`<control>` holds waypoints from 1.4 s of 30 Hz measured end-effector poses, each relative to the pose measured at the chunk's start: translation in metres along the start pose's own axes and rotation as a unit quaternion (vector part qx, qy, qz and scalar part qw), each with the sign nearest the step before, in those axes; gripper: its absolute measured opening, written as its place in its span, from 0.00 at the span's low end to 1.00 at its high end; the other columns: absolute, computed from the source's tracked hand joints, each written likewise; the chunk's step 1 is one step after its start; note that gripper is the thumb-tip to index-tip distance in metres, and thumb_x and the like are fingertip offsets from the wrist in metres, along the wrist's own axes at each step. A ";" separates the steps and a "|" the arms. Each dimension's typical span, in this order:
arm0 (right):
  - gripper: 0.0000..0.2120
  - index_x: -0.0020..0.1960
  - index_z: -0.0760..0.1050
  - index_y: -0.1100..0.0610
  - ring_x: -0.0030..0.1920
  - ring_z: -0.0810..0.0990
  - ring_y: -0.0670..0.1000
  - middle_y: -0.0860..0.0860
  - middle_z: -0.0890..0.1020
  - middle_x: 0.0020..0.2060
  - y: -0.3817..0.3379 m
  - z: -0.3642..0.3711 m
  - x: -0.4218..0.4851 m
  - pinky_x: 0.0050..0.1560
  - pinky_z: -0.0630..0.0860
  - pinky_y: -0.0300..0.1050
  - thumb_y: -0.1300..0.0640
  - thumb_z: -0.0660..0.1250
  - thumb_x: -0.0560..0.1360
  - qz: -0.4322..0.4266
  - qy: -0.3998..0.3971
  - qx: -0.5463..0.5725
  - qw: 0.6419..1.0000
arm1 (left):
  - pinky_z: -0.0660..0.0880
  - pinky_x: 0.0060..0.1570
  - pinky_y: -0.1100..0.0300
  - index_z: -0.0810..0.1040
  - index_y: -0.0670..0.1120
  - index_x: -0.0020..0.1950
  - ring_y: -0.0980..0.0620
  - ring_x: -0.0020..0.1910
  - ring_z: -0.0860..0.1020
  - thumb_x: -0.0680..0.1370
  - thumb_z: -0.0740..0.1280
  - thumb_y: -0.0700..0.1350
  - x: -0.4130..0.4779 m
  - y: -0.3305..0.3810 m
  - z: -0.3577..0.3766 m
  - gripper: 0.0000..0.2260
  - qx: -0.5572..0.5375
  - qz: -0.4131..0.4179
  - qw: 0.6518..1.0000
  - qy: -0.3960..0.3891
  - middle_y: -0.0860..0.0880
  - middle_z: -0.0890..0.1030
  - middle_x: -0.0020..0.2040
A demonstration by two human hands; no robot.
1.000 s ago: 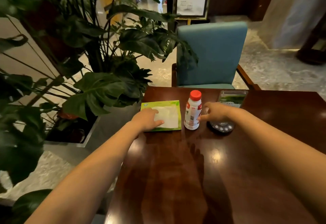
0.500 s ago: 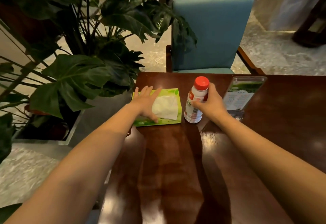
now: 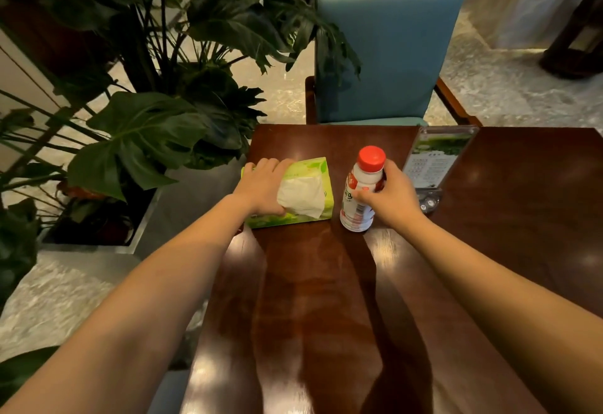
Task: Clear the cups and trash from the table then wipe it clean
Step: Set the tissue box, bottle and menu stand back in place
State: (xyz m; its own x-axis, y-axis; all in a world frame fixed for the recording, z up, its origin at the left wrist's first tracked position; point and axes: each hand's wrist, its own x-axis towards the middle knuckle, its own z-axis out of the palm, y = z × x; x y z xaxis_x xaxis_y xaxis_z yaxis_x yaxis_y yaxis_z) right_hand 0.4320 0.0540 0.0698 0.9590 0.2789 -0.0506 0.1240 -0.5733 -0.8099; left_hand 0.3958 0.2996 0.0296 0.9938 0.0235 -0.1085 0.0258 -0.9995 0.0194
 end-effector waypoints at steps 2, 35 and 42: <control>0.23 0.58 0.72 0.56 0.53 0.79 0.54 0.53 0.80 0.53 0.003 -0.004 -0.012 0.56 0.76 0.54 0.60 0.74 0.65 -0.003 -0.003 0.003 1.000 | 0.60 0.65 0.44 0.54 0.49 0.73 0.44 0.66 0.65 0.62 0.74 0.58 -0.013 0.005 0.001 0.46 -0.003 -0.008 1.000 -0.009 0.46 0.67 0.67; 0.27 0.63 0.70 0.51 0.52 0.77 0.49 0.49 0.79 0.56 0.034 -0.021 -0.169 0.56 0.76 0.50 0.58 0.74 0.66 -0.071 -0.098 0.014 0.993 | 0.55 0.72 0.46 0.50 0.49 0.75 0.46 0.72 0.60 0.62 0.74 0.57 -0.186 0.052 0.017 0.49 -0.038 0.030 0.992 -0.120 0.48 0.61 0.73; 0.28 0.65 0.68 0.53 0.53 0.76 0.47 0.46 0.75 0.54 0.038 -0.025 -0.168 0.50 0.70 0.36 0.62 0.72 0.68 -0.079 -0.130 0.052 0.987 | 0.44 0.74 0.45 0.43 0.49 0.76 0.48 0.76 0.50 0.63 0.74 0.59 -0.184 0.053 0.011 0.53 -0.027 0.029 0.986 -0.163 0.48 0.52 0.77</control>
State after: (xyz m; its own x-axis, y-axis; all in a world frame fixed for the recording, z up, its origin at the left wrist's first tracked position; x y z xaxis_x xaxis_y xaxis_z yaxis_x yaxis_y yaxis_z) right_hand 0.2818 -0.0340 0.0621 0.8302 0.5547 -0.0561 0.2271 -0.4283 -0.8746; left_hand 0.2135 0.2419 0.0394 0.9067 -0.0510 -0.4187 -0.0162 -0.9961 0.0863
